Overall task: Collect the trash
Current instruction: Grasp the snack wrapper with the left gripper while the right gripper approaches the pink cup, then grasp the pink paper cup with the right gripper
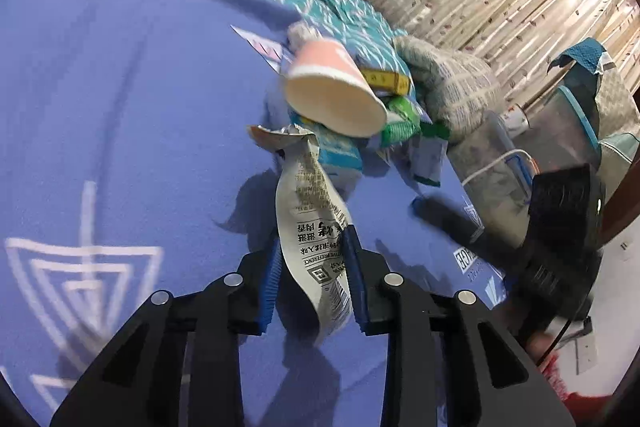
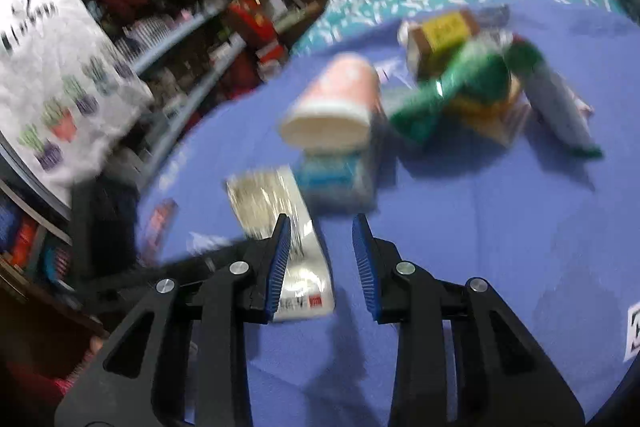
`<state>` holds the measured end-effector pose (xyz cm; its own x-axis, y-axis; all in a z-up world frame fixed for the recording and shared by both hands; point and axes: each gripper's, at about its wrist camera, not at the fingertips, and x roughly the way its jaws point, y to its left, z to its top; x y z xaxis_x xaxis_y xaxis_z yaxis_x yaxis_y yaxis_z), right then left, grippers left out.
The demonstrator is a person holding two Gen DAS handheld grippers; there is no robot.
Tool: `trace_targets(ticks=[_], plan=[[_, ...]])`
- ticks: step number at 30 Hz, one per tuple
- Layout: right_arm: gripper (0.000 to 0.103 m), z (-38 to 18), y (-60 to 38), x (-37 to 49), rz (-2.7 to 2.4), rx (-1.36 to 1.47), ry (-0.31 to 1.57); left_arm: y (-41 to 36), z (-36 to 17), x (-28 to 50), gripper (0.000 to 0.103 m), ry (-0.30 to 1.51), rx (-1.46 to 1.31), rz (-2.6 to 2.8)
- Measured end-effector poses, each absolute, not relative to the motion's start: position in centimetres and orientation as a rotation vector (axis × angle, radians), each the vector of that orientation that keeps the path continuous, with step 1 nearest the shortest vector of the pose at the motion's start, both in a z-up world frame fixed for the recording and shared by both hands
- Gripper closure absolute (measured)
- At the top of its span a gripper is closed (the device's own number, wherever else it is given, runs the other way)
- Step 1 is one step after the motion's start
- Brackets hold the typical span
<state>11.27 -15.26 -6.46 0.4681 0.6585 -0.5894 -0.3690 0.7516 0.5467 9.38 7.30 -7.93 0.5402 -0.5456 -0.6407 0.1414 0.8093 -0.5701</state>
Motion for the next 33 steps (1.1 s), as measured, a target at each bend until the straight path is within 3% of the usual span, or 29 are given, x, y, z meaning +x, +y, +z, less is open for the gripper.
trace_targets(ticks=[6,7,8,10,12,13,15,16,20,28,33], plan=[[0.067,-6.3,-14.0,16.0,0.736,0.701,0.939,9.7,-8.0,7.8,0.076,0.889,-0.524,-0.396],[0.062,-6.9,-13.7,16.9,0.736,0.771,0.955,10.1,-8.1,7.7,0.076,0.888,-0.542,-0.392],[0.049,-7.2,-13.3,17.3,0.735,0.819,0.956,10.3,-8.1,7.8,0.078,0.888,-0.555,-0.395],[0.036,-7.7,-12.9,18.3,0.702,0.912,0.922,10.4,-8.2,7.9,0.079,0.881,-0.575,-0.414],[0.034,-7.9,-12.7,18.8,0.676,0.959,0.897,10.4,-7.9,8.0,0.080,0.866,-0.575,-0.431],[0.035,-8.1,-12.4,19.4,0.644,0.977,0.901,10.3,-7.8,8.0,0.081,0.858,-0.570,-0.441],[0.059,-8.5,-11.8,20.4,0.609,0.986,0.935,10.1,-7.7,7.9,0.081,0.858,-0.555,-0.445],[0.080,-8.8,-11.6,20.9,0.601,0.989,0.954,10.0,-7.6,7.9,0.081,0.857,-0.548,-0.447],[0.096,-8.8,-12.7,20.7,0.595,1.013,0.941,9.7,-7.5,8.0,0.081,0.855,-0.543,-0.446],[0.097,-4.1,-15.7,13.7,0.781,0.710,0.906,9.6,-7.6,7.9,0.081,0.865,-0.538,-0.438],[0.093,-5.8,-18.9,9.1,0.724,0.558,1.009,9.0,-7.5,7.9,0.081,0.879,-0.528,-0.458]])
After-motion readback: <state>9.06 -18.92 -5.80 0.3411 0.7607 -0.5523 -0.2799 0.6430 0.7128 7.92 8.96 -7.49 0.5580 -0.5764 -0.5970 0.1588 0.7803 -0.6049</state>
